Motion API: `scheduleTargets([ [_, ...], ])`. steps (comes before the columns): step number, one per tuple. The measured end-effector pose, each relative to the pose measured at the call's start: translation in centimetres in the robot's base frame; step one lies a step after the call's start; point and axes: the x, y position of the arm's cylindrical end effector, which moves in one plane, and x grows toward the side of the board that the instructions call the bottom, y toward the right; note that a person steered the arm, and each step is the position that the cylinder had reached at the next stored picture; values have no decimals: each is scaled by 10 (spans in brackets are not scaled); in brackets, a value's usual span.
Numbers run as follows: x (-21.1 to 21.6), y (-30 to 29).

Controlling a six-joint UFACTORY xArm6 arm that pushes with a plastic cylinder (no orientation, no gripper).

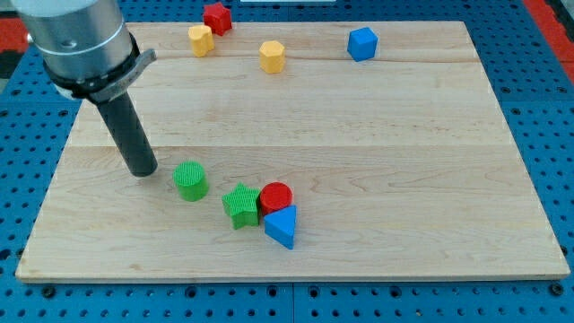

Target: Move yellow hexagon into group of blocks

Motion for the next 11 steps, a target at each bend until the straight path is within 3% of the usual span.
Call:
scheduleTargets([
  [2,7,108],
  [3,-22,88],
  [4,-73,78],
  [6,-218,190],
  [7,-263,155],
  [8,-231,123],
  [10,-119,132],
  [11,-93,141],
])
